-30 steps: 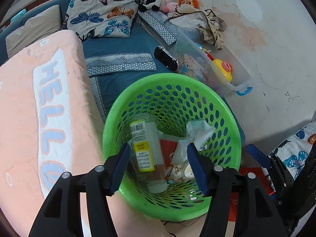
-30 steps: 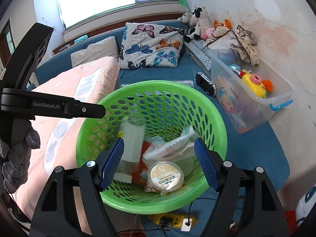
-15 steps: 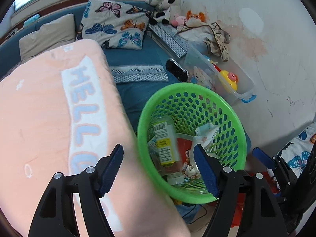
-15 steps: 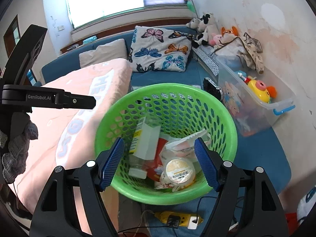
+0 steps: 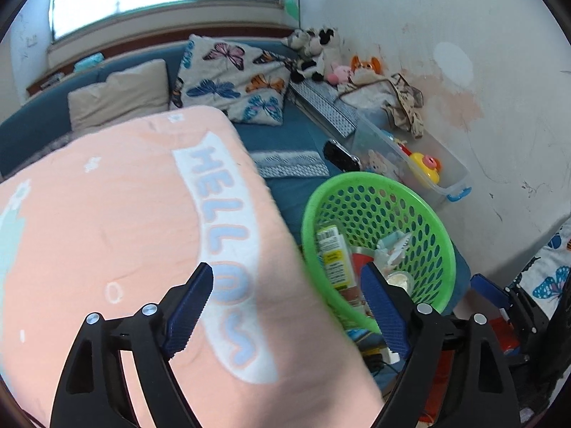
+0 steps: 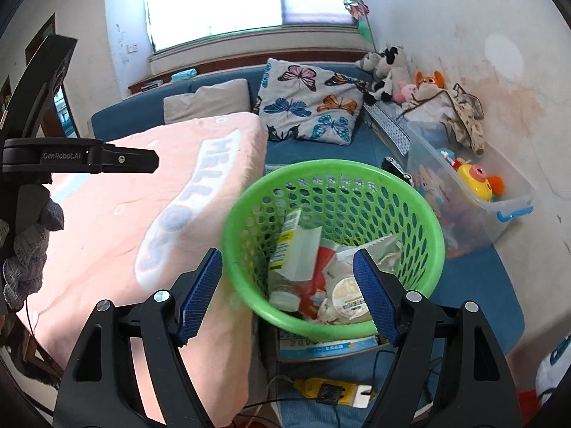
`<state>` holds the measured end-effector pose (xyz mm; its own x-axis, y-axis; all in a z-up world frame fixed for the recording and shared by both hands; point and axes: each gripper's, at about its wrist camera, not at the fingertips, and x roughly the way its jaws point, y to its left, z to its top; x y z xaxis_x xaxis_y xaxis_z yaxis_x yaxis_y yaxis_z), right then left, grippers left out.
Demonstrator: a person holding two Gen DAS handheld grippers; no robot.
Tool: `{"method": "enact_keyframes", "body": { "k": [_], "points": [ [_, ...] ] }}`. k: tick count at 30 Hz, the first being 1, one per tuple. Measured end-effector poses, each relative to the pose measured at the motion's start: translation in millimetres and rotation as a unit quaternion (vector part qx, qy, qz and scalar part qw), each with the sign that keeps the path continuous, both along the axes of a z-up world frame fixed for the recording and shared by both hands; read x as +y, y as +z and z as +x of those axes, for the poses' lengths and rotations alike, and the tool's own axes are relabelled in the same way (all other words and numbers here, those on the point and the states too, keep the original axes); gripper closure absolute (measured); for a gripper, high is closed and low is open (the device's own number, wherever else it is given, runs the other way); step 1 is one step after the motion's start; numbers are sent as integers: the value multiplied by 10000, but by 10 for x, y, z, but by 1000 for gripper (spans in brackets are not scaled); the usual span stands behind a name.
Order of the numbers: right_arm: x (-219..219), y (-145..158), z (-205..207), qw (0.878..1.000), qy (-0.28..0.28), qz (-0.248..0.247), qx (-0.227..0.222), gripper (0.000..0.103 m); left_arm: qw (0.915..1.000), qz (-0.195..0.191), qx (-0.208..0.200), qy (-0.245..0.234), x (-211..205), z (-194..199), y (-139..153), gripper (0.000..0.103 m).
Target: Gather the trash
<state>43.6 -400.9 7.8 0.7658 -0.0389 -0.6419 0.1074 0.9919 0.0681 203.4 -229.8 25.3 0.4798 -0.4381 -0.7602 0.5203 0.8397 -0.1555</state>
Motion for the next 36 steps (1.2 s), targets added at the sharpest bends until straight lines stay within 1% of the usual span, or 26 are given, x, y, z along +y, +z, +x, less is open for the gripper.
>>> {"method": "enact_keyframes", "body": {
  "k": [1,3,5,10,17,21,24,29,31,36],
  "points": [
    [18,5,-13,10000,4,18,-19,26,9999,19,-79,60,74,-35,18,17],
    [74,27,-54,10000,12,49,-70,26,9997,28,-195,153,215,-99,41,16],
    [117,53,-81,9999,23,54,-110,26,9993,25,-273,239,330,-141,65,12],
    [231,113,-150,9998,55,30,-192,23,9980,85,-438,451,627,-267,104,9],
    [468,181,-204,9995,121,-96,-286,21,9950,53,-648,758,1114,-461,155,8],
    [617,188,-222,9991,201,-189,-331,19,9925,42,-788,938,1325,-578,183,7],
    [722,199,-240,9985,250,-275,-397,16,9900,35,-865,1113,1487,-671,185,7],
    [873,194,-259,9977,351,-363,-445,15,9852,65,-998,1391,1693,-801,174,7],
    [924,195,-273,9975,361,-390,-473,12,9832,109,-1055,1486,1745,-836,170,7],
    [987,189,-269,9976,382,-329,-483,11,9800,139,-1092,1656,1842,-891,136,7]
  ]
}}
